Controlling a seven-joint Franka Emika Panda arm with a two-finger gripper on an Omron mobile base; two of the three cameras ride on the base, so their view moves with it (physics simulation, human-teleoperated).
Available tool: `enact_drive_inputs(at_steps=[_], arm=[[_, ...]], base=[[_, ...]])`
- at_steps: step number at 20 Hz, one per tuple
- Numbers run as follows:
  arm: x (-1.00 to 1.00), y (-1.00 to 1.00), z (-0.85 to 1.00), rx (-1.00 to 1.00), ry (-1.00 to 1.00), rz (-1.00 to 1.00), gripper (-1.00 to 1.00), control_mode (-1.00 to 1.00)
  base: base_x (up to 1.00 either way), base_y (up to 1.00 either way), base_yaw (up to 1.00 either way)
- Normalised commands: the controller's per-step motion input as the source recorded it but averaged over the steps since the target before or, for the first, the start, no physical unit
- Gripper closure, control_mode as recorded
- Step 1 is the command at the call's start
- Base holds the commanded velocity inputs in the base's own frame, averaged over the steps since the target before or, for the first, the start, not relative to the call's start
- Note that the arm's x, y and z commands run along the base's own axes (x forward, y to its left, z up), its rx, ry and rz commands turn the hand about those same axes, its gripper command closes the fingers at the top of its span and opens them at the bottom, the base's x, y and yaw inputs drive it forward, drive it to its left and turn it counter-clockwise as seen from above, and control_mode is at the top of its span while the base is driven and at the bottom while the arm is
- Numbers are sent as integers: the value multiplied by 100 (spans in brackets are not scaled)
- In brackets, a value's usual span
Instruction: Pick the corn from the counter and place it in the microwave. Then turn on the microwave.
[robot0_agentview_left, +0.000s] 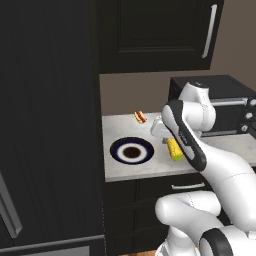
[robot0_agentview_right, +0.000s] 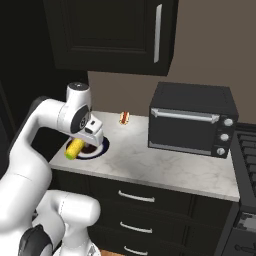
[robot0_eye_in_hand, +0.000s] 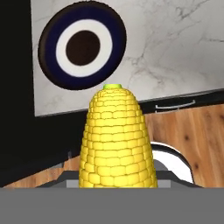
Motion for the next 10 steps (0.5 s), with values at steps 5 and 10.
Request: enact_drive_inputs(at_steps=[5, 10], arm=[[-12, 0, 0, 0, -1, 1, 100, -100], [-11, 0, 0, 0, -1, 0, 100, -100]], base=[[0, 0, 0], [0, 0, 0]])
